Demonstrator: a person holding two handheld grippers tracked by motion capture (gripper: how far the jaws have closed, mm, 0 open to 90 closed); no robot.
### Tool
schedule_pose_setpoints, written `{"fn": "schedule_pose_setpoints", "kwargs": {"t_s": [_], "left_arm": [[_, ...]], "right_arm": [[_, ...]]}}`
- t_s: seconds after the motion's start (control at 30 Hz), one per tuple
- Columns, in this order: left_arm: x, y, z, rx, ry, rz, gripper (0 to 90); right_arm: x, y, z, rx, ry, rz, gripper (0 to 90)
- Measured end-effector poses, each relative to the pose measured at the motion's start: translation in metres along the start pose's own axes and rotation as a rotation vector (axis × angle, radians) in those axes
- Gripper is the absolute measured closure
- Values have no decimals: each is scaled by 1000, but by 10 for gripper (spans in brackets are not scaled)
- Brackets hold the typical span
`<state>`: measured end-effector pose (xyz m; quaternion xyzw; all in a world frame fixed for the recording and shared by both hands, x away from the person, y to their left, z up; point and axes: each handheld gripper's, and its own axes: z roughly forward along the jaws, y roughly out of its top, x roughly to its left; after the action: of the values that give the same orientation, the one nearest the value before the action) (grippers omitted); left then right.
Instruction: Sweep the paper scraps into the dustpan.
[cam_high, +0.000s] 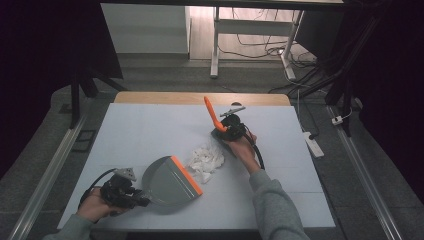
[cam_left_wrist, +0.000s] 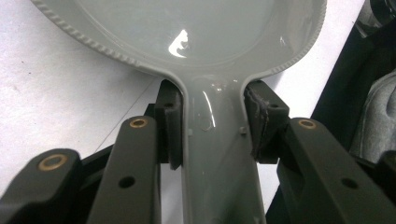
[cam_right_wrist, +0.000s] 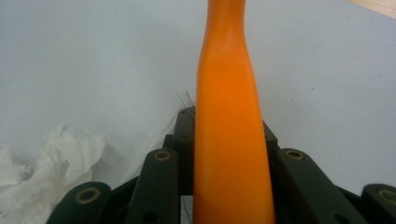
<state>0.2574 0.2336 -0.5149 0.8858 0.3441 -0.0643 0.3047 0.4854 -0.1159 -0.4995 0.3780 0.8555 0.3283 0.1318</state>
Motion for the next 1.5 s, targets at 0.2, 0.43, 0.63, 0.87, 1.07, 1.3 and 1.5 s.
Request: {"fn": "schedule_pose_setpoints", "kwargs": {"t_s": [0.2,0.43,0.63,0.87,1.07,1.3,1.5], "left_arm": [[0,1,1,-4,0,-3,614],[0,1,2,-4,-3,-7,614],[0,1,3,-7,-3,-10,614],[0,2,3,-5,-4,-10,614],[0,2,3,-5,-4,-9,614],[0,2,4,-4,-2,-10,614],[0,2,4,-4,-3,-9,614]], "right_arm": [[4,1,2,0,15,-5,709],[14,2,4,2,38,-23,710],[25,1,4,12,48,-40,710],[41,-1,3,15,72,-76,710],[57,-4,1,15,106,-92,709],[77,-6,1,15,155,-100,709],[100,-7,1,15,207,-129,709]]}}
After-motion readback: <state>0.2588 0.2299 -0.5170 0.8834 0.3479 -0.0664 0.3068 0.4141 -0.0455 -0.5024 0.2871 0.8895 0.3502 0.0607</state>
